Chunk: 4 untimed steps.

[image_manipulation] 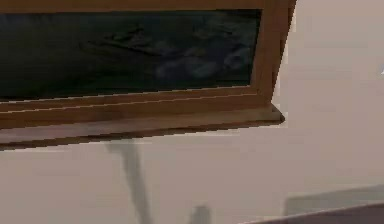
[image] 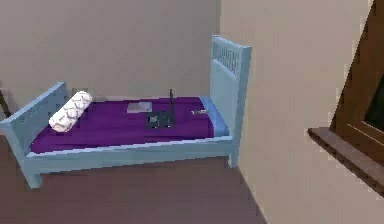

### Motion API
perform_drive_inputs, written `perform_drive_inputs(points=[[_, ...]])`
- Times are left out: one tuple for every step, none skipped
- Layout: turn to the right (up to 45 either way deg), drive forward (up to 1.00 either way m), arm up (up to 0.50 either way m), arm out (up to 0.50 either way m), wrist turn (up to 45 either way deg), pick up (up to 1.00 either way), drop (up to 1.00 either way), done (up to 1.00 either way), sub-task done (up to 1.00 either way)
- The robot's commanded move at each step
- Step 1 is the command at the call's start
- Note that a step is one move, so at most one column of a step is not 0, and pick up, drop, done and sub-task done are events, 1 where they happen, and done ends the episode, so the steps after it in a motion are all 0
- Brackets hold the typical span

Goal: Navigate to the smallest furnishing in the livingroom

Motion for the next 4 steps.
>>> perform_drive_inputs(points=[[0.0, 0.2, 0.0, 0.0, 0.0, 0.0, 0.0, 0.0, 0.0], [-45.0, 0.0, 0.0, 0.0, 0.0, 0.0, 0.0, 0.0, 0.0], [-42.0, 0.0, 0.0, 0.0, 0.0, 0.0, 0.0, 0.0, 0.0], [0.0, 0.95, 0.0, 0.0, 0.0, 0.0, 0.0, 0.0, 0.0]])
